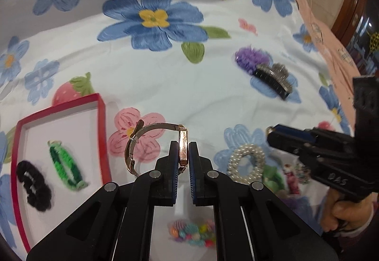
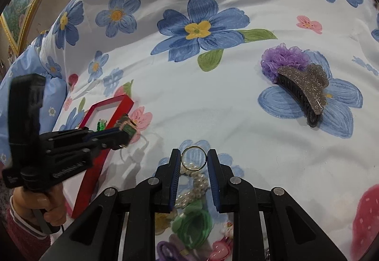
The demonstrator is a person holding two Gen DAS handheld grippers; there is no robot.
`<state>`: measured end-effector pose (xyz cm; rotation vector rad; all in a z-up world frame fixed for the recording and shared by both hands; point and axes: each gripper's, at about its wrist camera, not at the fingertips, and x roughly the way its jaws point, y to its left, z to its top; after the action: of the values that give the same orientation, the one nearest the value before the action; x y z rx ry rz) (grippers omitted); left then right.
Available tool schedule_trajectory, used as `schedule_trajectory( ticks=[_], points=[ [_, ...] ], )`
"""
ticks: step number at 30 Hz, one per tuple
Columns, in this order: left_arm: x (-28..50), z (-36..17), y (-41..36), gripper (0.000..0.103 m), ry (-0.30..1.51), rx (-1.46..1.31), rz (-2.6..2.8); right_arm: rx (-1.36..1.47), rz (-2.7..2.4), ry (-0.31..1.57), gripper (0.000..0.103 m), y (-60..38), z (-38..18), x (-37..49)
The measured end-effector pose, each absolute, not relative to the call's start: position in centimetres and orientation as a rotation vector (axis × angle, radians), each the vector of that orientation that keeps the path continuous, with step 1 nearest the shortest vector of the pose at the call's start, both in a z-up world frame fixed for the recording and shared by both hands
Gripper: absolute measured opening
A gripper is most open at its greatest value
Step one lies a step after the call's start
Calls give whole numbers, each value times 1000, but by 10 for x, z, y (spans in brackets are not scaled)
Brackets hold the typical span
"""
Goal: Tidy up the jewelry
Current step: 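Lower the watch and ring into the tray and open both tools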
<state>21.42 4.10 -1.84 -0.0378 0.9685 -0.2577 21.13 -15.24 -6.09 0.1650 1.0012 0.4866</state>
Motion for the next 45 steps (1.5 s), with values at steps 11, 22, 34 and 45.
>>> schedule_trajectory(
  ticks=[11, 22, 34, 45],
  points=[
    [162, 9, 87, 7, 892, -154, -179, 133, 571, 979, 23, -120, -43, 190],
    [114, 19, 141, 7, 849, -221, -72, 85, 664, 972, 23, -73, -29, 171],
    [89, 2, 199, 7, 864, -275, 30, -2, 800, 967, 23, 4, -21, 155],
    [96, -33, 235, 7, 925, -331, 60, -97, 857, 1016, 23, 70, -44, 157]
  ],
)
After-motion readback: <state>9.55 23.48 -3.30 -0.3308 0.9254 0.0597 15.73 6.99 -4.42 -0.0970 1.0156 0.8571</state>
